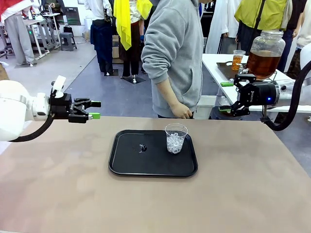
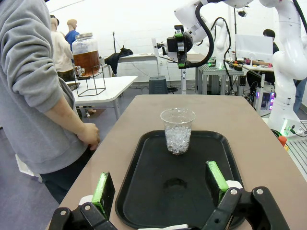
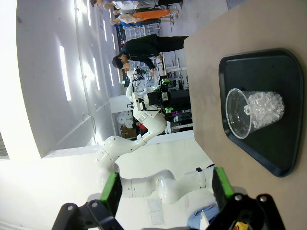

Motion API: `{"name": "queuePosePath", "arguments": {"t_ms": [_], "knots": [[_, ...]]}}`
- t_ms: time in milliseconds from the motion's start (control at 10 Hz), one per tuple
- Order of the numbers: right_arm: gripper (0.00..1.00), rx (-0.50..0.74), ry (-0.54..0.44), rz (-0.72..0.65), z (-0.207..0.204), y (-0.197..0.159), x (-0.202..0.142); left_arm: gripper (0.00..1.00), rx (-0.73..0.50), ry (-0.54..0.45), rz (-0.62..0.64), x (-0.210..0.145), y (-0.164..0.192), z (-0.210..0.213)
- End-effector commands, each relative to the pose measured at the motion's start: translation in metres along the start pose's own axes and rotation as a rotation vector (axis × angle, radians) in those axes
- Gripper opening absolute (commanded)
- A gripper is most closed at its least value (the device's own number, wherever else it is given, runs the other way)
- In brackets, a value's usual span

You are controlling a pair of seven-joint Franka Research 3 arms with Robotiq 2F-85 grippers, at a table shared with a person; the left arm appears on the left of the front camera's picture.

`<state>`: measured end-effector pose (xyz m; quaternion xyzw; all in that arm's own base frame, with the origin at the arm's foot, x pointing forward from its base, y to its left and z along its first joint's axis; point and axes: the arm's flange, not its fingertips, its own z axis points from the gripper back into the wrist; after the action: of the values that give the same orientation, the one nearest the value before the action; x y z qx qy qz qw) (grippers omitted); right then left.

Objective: Pour the drink into the iced cup.
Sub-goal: Pick up the iced cup indicated by the human and present it to them.

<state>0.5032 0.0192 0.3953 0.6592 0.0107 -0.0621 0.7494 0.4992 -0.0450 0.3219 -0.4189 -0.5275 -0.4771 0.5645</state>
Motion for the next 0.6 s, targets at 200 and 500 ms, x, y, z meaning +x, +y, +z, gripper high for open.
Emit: {"name": "queuePosePath", "arguments": {"t_ms": [200,500], "knots": [[1.0,-0.002,-0.006,0.001,-0.0001,0.0017,0.0002,1.0,-0.004,-0.003,0.003,0.002,0.0007,-0.0003],[1.0,-0.002,-0.006,0.001,-0.0001,0.0017,0.0002,1.0,-0.004,-0.003,0.003,0.002,0.0007,-0.0003]]}}
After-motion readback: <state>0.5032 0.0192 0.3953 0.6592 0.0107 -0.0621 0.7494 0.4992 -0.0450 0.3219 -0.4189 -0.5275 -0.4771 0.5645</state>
